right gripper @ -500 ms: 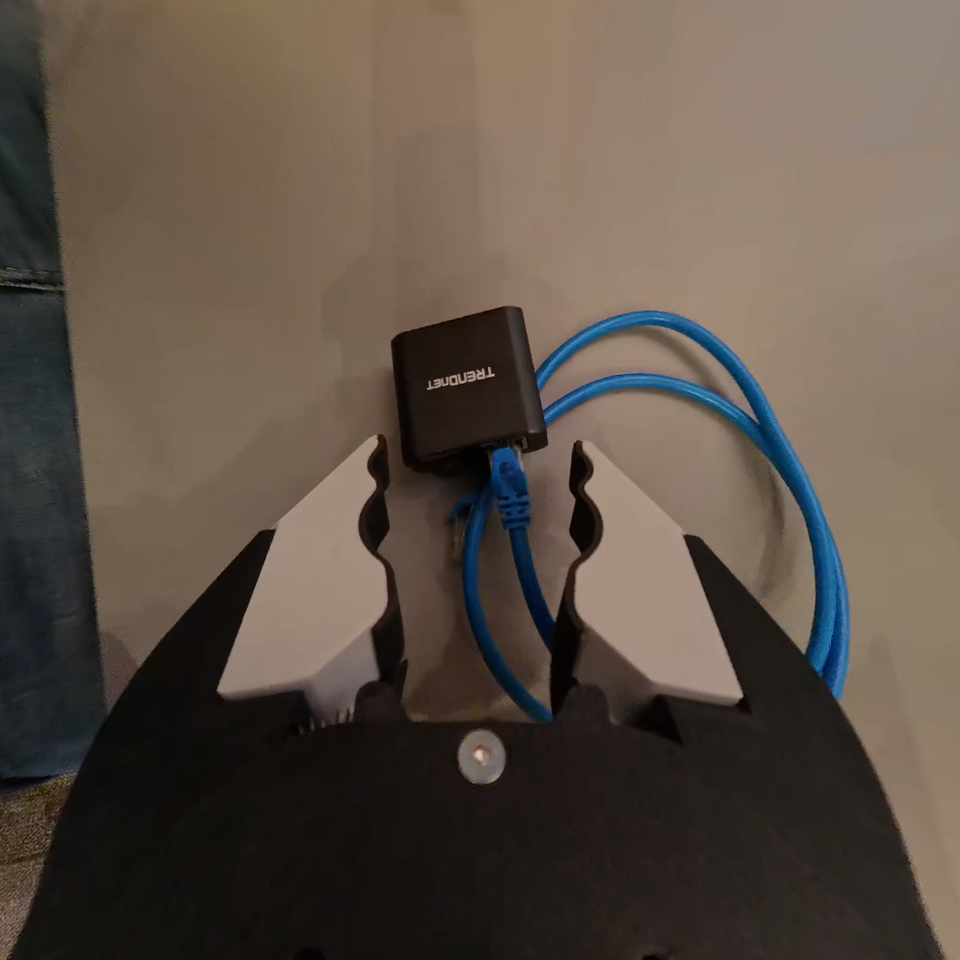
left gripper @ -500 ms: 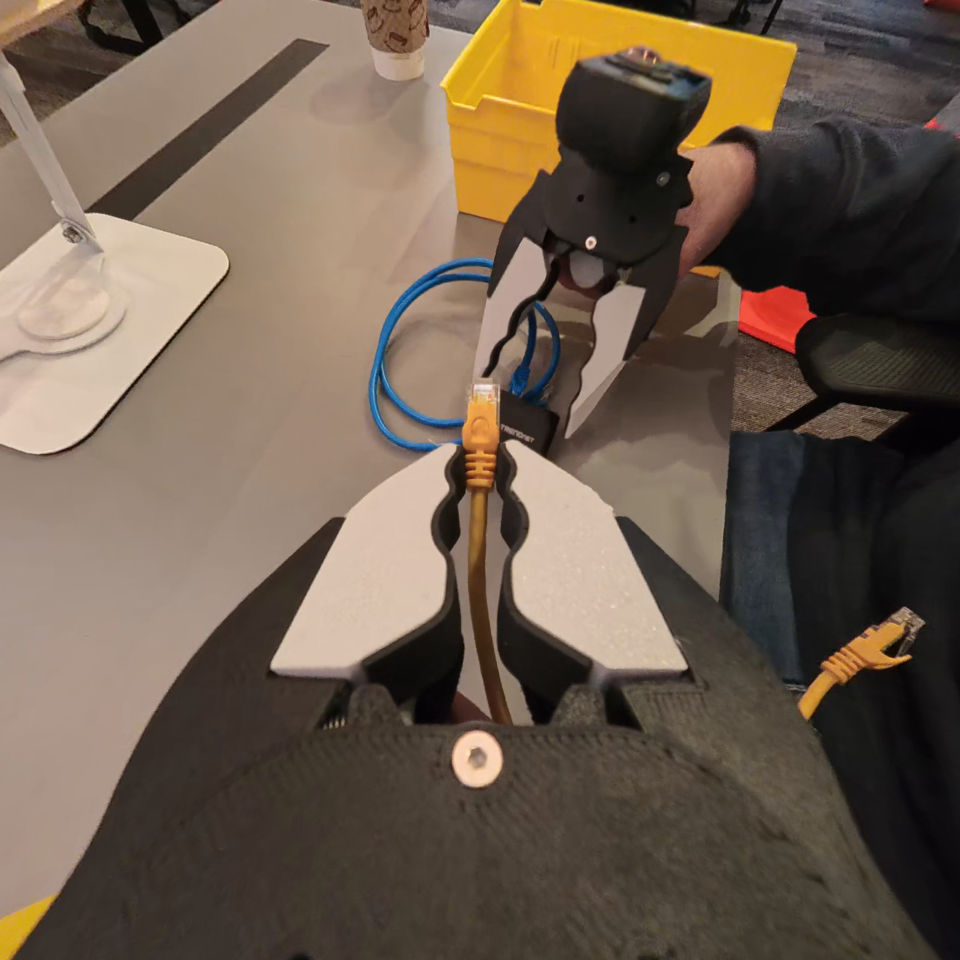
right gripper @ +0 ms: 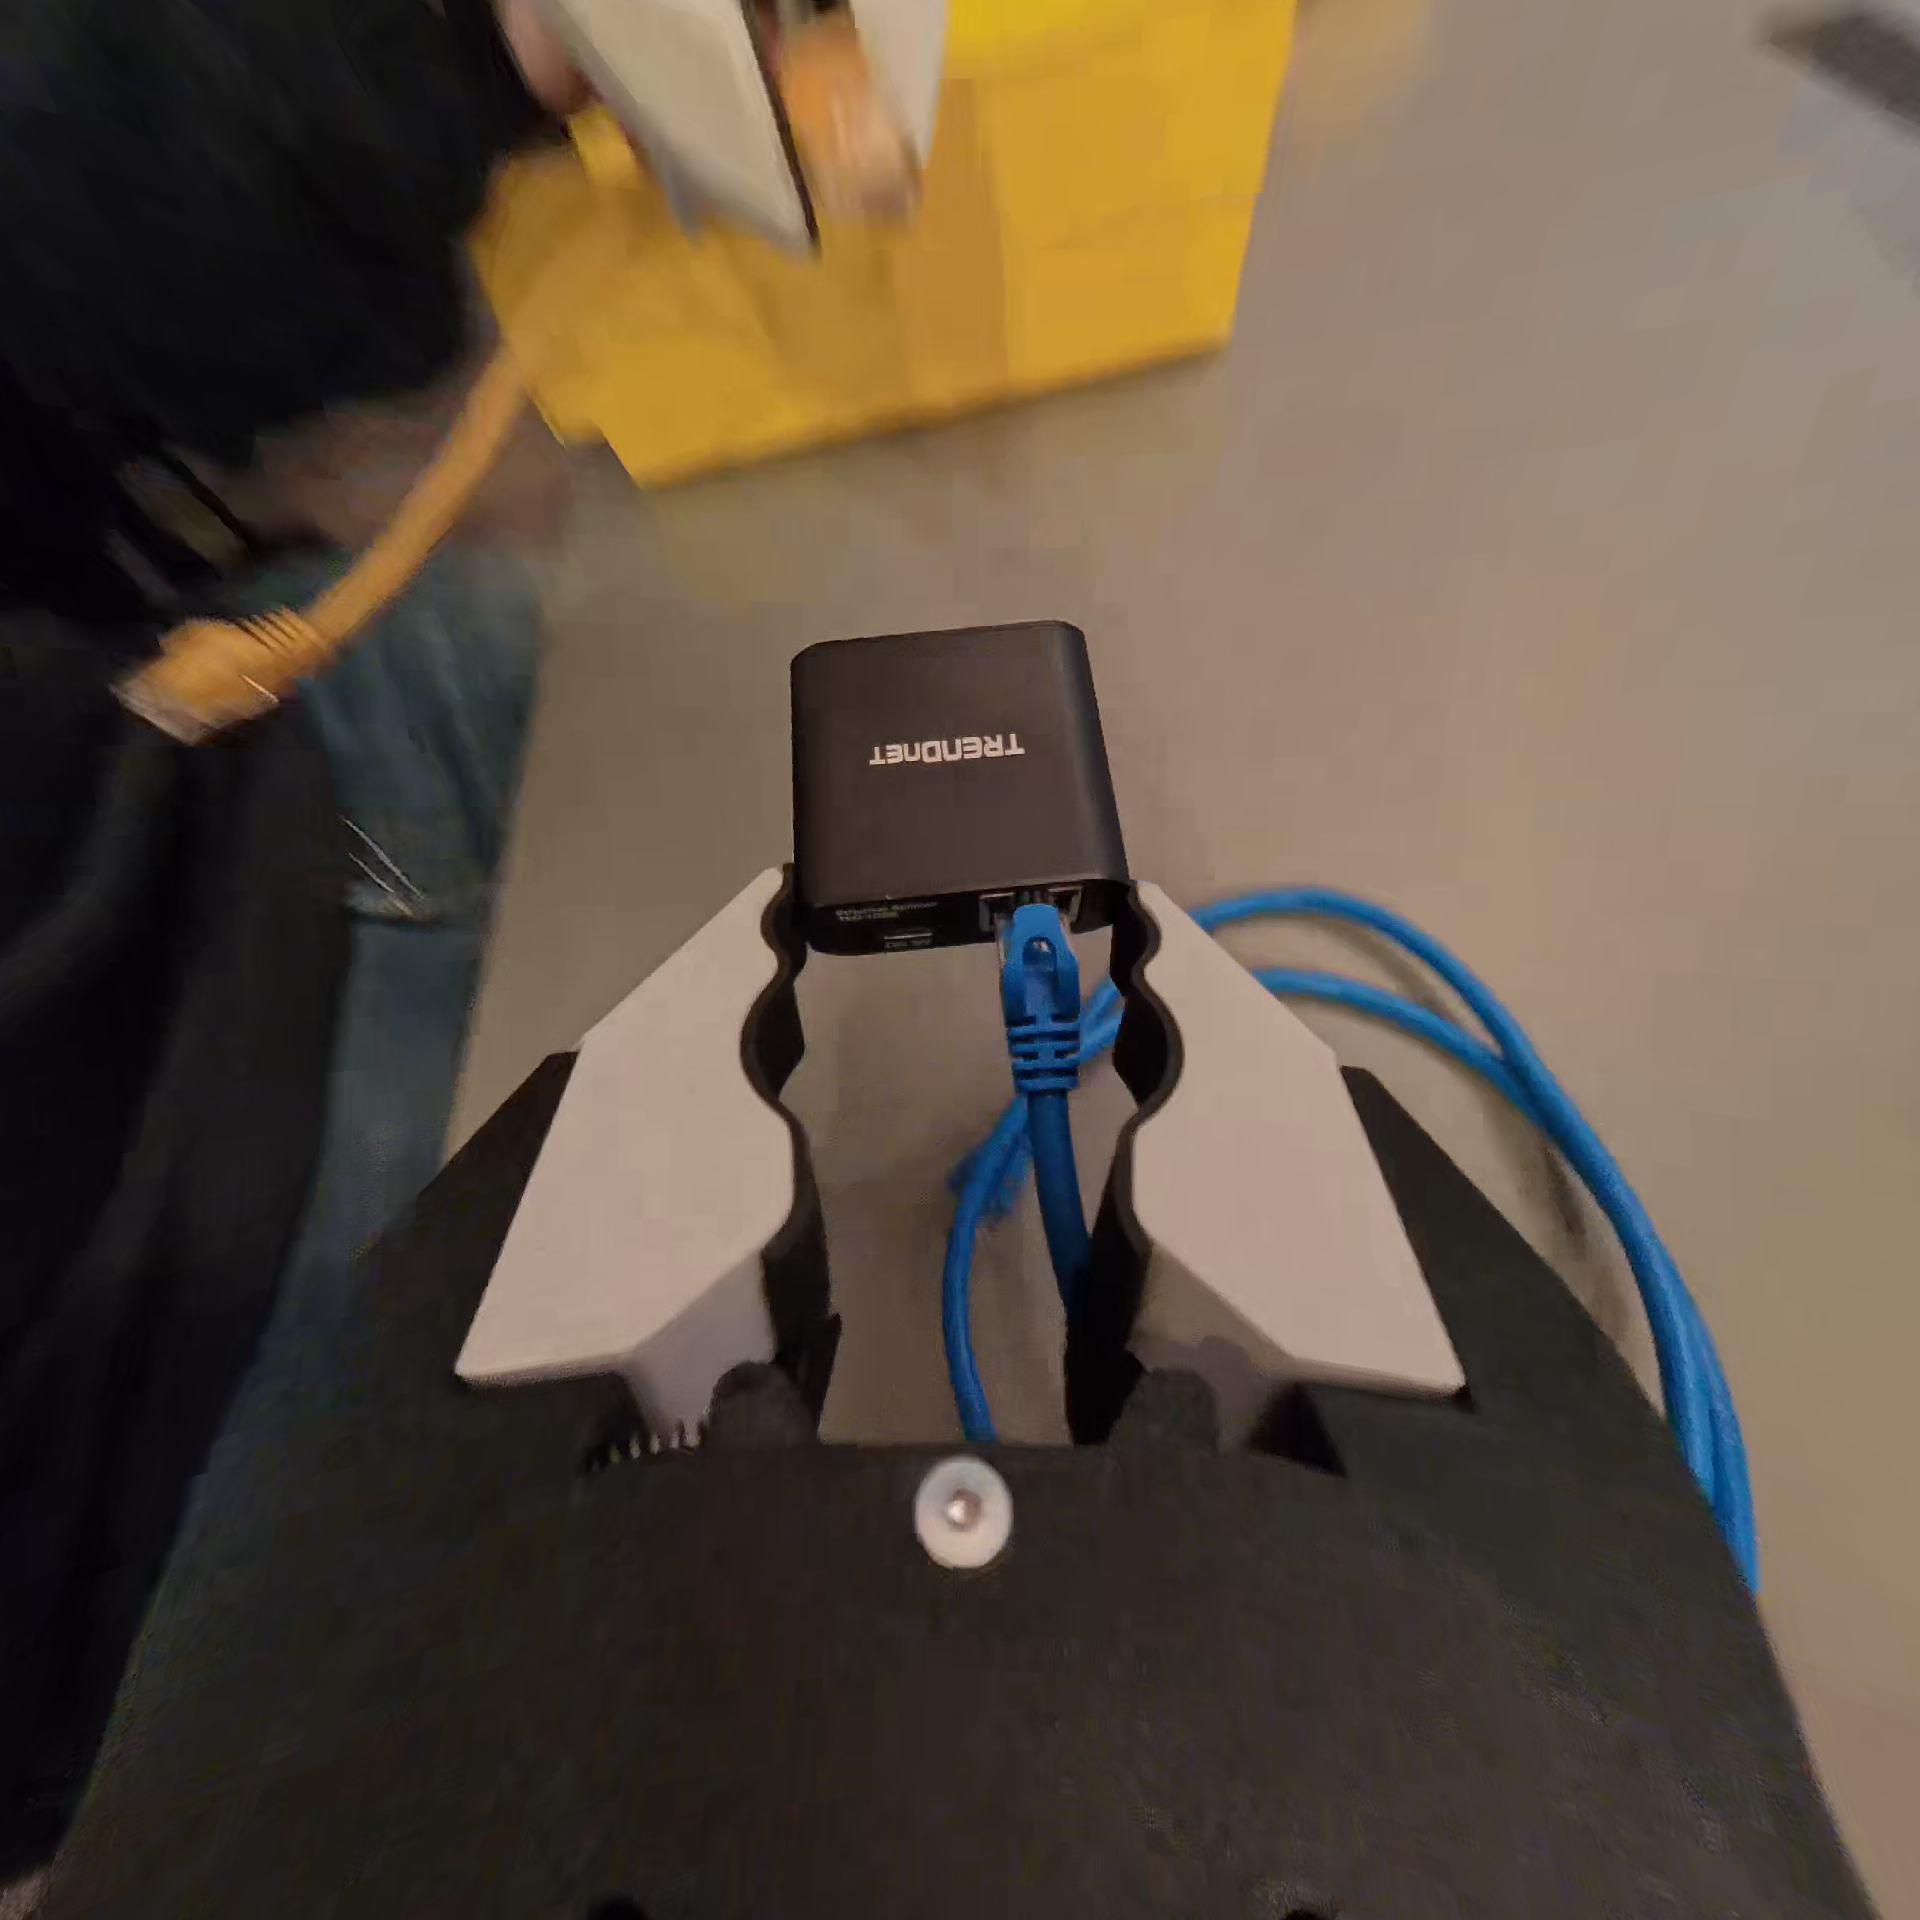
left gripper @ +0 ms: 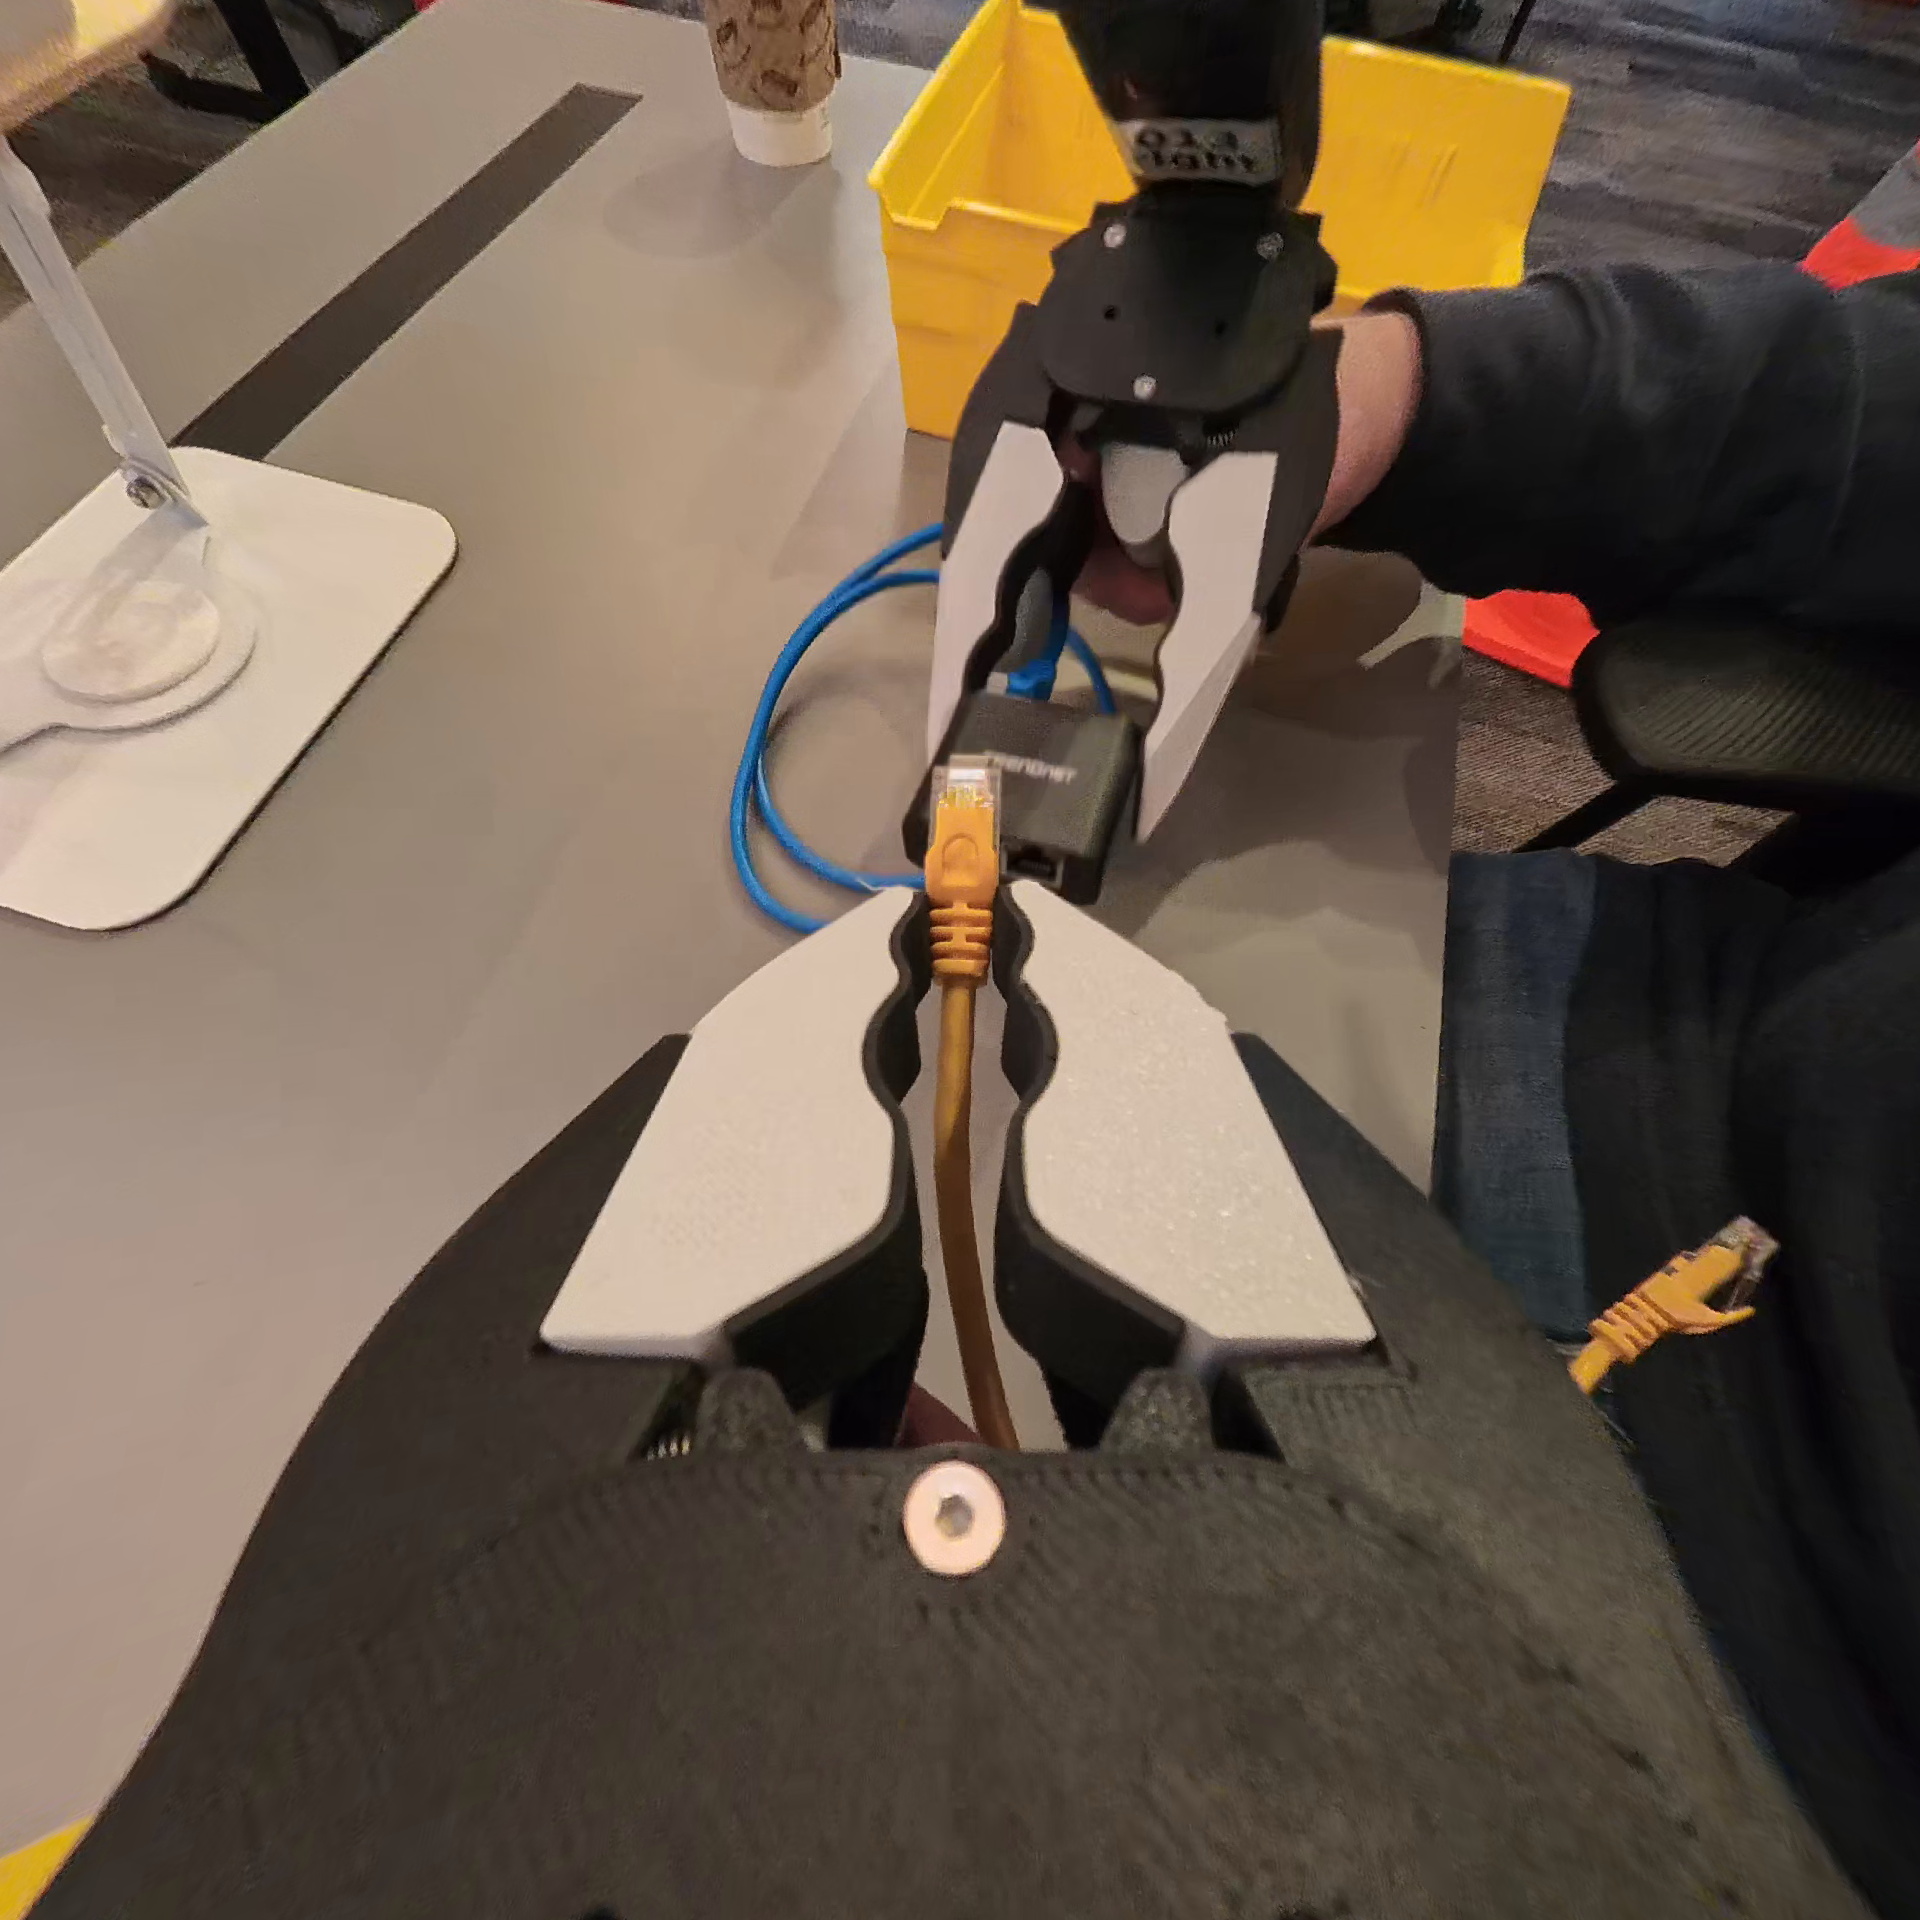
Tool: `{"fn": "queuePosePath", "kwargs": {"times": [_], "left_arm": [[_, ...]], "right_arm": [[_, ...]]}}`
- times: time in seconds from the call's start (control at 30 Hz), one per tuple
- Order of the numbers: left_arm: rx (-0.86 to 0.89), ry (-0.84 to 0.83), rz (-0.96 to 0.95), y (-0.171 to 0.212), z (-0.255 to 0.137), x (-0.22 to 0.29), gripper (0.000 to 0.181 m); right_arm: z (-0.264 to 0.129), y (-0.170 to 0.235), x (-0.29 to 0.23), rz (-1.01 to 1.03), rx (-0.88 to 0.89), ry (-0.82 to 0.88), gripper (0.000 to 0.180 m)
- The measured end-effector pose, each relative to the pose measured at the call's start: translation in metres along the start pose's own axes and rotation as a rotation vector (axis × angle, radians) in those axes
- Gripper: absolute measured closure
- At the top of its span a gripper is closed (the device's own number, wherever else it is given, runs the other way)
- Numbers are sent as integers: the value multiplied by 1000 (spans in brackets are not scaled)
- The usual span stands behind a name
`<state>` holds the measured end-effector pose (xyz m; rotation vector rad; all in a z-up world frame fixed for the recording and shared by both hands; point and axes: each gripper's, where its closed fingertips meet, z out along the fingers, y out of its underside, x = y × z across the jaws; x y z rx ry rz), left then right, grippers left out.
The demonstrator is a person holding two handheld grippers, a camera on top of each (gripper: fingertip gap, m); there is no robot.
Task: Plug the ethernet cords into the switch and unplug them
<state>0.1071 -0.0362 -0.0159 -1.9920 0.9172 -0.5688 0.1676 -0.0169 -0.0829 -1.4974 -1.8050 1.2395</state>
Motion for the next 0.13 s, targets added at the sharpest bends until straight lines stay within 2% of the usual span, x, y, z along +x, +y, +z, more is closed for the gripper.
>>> {"fn": "queuePosePath", "kwargs": {"times": [0.13], "left_arm": [[6,6,21,-13,-10,5,170]], "right_arm": [[-16,-48,-14,-8,192,-133,121]]}}
